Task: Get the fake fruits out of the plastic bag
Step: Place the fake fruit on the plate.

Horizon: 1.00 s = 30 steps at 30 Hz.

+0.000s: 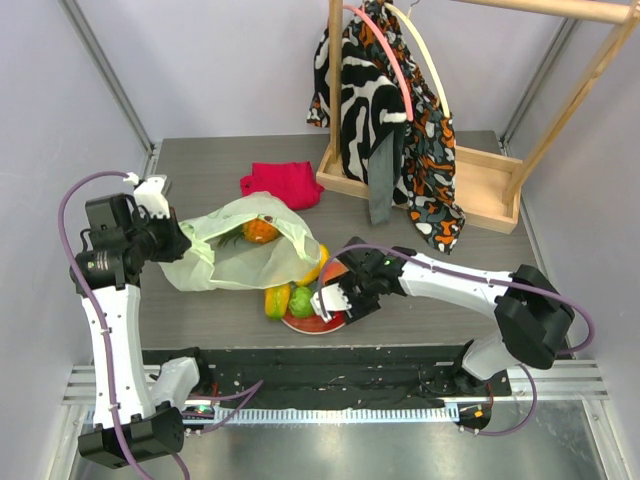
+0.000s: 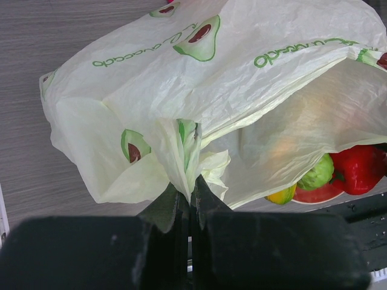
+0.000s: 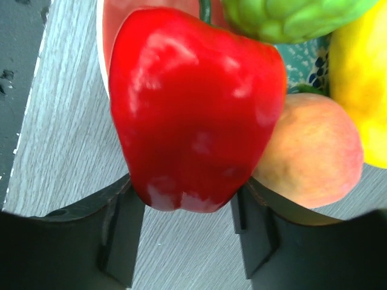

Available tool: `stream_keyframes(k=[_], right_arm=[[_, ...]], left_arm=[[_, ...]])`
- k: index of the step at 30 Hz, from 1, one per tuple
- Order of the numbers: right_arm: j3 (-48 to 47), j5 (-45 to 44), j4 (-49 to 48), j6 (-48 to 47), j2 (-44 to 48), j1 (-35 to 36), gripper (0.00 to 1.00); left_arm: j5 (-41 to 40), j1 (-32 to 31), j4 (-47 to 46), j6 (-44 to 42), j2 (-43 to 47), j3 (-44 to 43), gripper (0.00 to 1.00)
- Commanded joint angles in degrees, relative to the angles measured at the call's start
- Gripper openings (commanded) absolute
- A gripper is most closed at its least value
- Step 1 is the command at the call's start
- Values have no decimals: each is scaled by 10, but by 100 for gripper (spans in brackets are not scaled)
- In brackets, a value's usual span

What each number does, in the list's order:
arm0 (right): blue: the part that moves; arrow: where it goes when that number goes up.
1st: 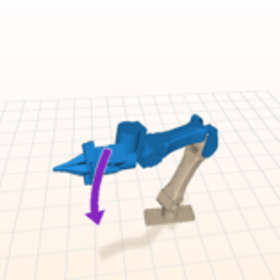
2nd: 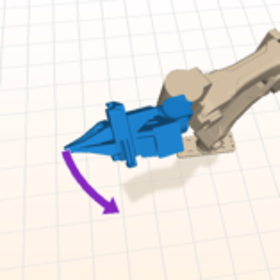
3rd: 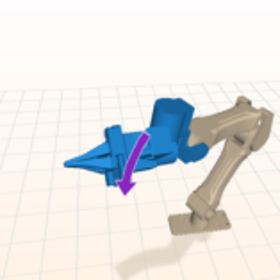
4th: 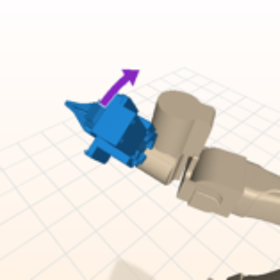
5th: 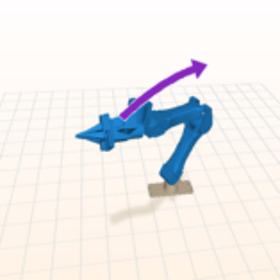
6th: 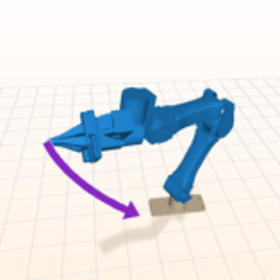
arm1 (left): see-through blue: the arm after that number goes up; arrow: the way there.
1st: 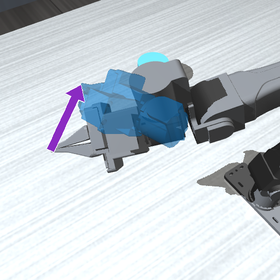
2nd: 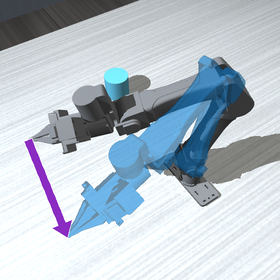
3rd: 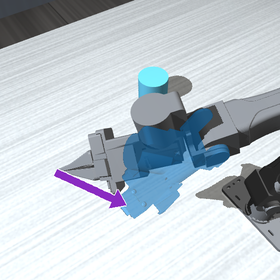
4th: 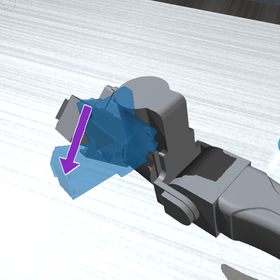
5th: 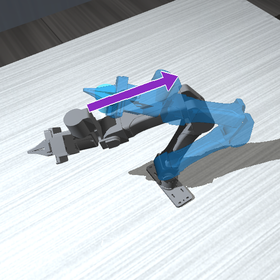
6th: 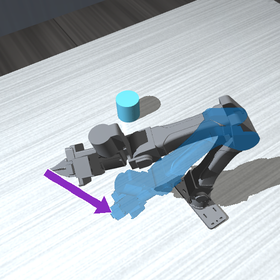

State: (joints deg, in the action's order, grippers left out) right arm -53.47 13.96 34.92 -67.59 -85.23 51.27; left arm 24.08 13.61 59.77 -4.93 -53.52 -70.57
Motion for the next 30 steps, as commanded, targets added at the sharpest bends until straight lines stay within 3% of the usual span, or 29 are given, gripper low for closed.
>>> stream_keyframes(k=[1,9,20,25,30], right_arm=[[21,-23,-31,-18,23,2,66],[64,-50,-53,-15,66,-4,92],[73,-78,-35,35,165,-49,100],[-41,-14,-4,134,169,-46,100],[-247,62,64,245,70,-35,97]], left_arm=[[14,5,-21,5,-1,-4,0],[22,9,-25,10,1,-3,0],[57,17,-52,46,-9,-52,0],[86,23,-68,88,-20,-84,0],[101,28,-76,108,-34,-103,0]])
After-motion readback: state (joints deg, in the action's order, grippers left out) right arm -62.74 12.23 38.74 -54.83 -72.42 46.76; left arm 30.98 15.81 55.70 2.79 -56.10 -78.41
